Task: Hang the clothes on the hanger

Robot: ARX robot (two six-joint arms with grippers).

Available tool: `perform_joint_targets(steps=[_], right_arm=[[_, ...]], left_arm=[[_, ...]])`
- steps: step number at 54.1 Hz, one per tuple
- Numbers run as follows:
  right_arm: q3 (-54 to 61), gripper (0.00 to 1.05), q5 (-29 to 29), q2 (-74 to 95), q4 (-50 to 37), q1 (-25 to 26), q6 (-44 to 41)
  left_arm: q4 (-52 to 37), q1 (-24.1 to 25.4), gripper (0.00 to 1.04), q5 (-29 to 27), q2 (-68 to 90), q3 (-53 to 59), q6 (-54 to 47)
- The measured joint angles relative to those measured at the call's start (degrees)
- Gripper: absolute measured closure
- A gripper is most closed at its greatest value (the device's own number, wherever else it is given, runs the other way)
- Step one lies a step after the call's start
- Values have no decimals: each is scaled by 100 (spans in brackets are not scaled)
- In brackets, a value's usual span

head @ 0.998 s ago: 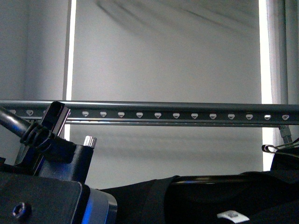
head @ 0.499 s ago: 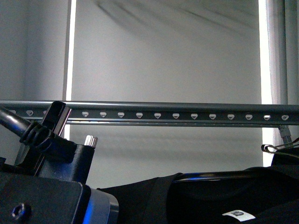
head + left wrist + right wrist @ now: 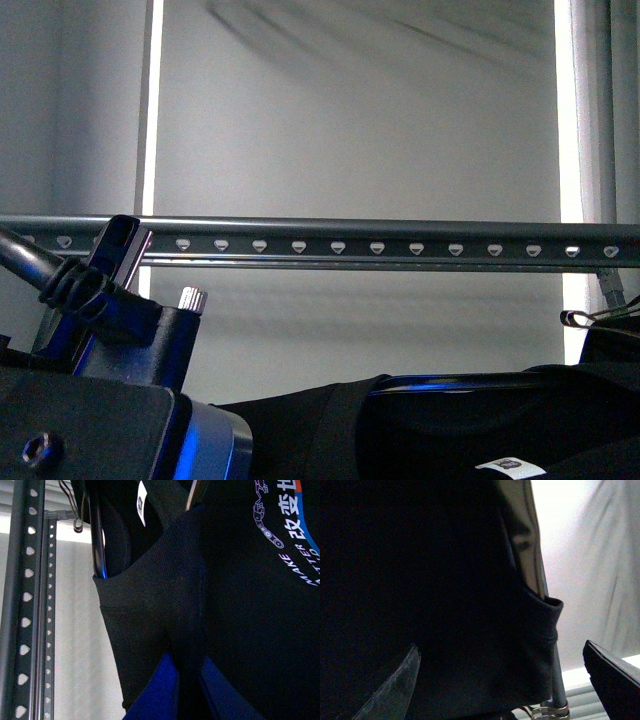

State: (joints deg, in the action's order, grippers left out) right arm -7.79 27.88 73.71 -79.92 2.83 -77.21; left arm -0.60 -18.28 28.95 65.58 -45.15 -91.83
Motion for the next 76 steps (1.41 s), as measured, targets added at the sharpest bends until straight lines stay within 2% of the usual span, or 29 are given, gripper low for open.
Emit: perform_joint_targets(steps=[5,13,36,43,50,65,71,76], right_arm=[[-162,7,-188,269,7,-98,-22],[-1499,7,-575,1014,341,-337,-129],[-2177,9,-682,855,1384,-592,-348],[-2253,26,-697,905,1423,-592,-339],[-2258,49,-710,931,1440,-592,-256],[-2258,85,-638,938,1329,-494,-107],[-2258,97,-514,938,1331,-385,-103],[-2258,100,-424,922,1397,-302,-103]], left_arm=[[0,0,100,0,0,0,0],[-11,-4,100,-33,-9,-13,0],[-11,28,100,-68,9,-13,-11],[-13,28,100,-87,9,-15,-11],[-13,28,100,-92,9,-15,-11],[-15,28,100,-85,9,-15,-11],[-22,28,100,-90,9,-22,-17],[-33,28,100,-87,4,-42,-22]])
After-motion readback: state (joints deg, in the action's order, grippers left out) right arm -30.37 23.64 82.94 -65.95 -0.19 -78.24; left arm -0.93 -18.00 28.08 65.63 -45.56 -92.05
